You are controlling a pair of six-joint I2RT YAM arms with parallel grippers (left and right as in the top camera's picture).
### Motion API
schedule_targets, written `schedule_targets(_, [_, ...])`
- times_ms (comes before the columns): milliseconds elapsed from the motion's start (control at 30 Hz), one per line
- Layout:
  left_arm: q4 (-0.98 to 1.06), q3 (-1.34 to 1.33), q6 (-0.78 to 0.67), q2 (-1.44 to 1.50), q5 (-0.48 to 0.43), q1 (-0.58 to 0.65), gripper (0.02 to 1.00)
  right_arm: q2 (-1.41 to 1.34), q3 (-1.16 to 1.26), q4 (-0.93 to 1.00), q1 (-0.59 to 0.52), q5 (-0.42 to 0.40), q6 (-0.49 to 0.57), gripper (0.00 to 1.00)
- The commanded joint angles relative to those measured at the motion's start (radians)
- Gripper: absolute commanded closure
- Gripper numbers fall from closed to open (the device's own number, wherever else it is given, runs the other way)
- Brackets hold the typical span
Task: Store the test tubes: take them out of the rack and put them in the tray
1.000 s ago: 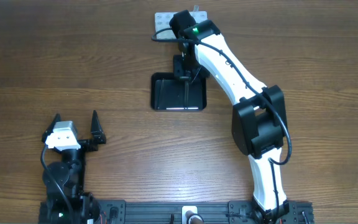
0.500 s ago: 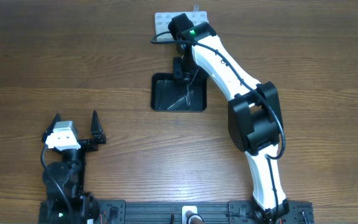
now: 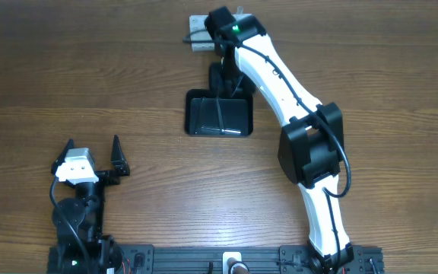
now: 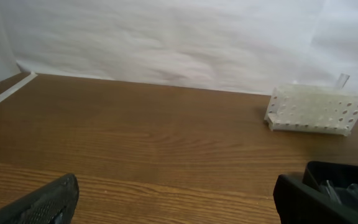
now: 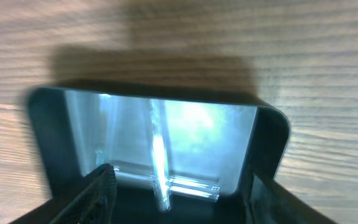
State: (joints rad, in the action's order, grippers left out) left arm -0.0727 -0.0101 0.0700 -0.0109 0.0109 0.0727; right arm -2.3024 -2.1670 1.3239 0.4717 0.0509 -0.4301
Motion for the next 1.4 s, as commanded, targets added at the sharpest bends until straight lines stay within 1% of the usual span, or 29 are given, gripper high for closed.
schedule_targets(33, [-0.002, 0.005, -0.018, 0.008, -0.006, 0.003, 0.02, 0.0, -0.169, 0.031, -0.01, 0.003, 0.002, 0.343])
schedule_targets(100, [-0.002, 0.004, -0.018, 0.008, -0.006, 0.003, 0.023, 0.0, -0.233, 0.036, -0.015, -0.005, 0.001, 0.338])
schedule_targets(167, [-0.002, 0.004, -0.018, 0.008, -0.006, 0.003, 0.02, 0.0, -0.293, 0.035, -0.02, -0.043, 0.001, 0.332])
schedule_targets(233, [-0.002, 0.004, -0.018, 0.008, -0.006, 0.003, 0.02, 0.0, -0.334, 0.034, -0.026, -0.1, 0.001, 0.325])
schedule_targets(333, [-0.002, 0.004, -0.018, 0.008, -0.006, 0.003, 0.02, 0.0, -0.379, 0.026, -0.039, -0.22, 0.002, 0.303])
schedule_targets(433, [-0.002, 0.005, -0.018, 0.008, -0.006, 0.003, 0.02, 0.0, -0.384, -0.007, -0.058, -0.312, 0.004, 0.233])
schedule_targets(533, [-0.002, 0.005, -0.018, 0.008, -0.006, 0.003, 0.02, 0.0, -0.374, -0.08, -0.079, -0.364, 0.042, 0.145])
schedule_targets(633, [-0.002, 0.005, -0.018, 0.008, -0.006, 0.003, 0.02, -0.005, -0.353, -0.164, -0.094, -0.378, 0.088, 0.11])
schedule_targets(867, [-0.002, 0.004, -0.018, 0.008, -0.006, 0.003, 0.02, -0.078, -0.327, -0.334, -0.099, -0.378, 0.176, 0.045])
schedule_targets(1000, [-0.002, 0.004, -0.018, 0.008, -0.006, 0.003, 0.02, -0.138, -0.327, -0.423, -0.092, -0.374, 0.212, 0.034])
schedule_targets(1233, [-0.003, 0.004, -0.018, 0.008, -0.006, 0.003, 0.02, -0.218, -0.327, -0.518, -0.083, -0.375, 0.211, 0.058])
schedule_targets(1400, [-0.002, 0.004, -0.018, 0.008, -0.006, 0.003, 0.02, -0.246, -0.327, -0.54, -0.08, -0.375, 0.211, 0.108])
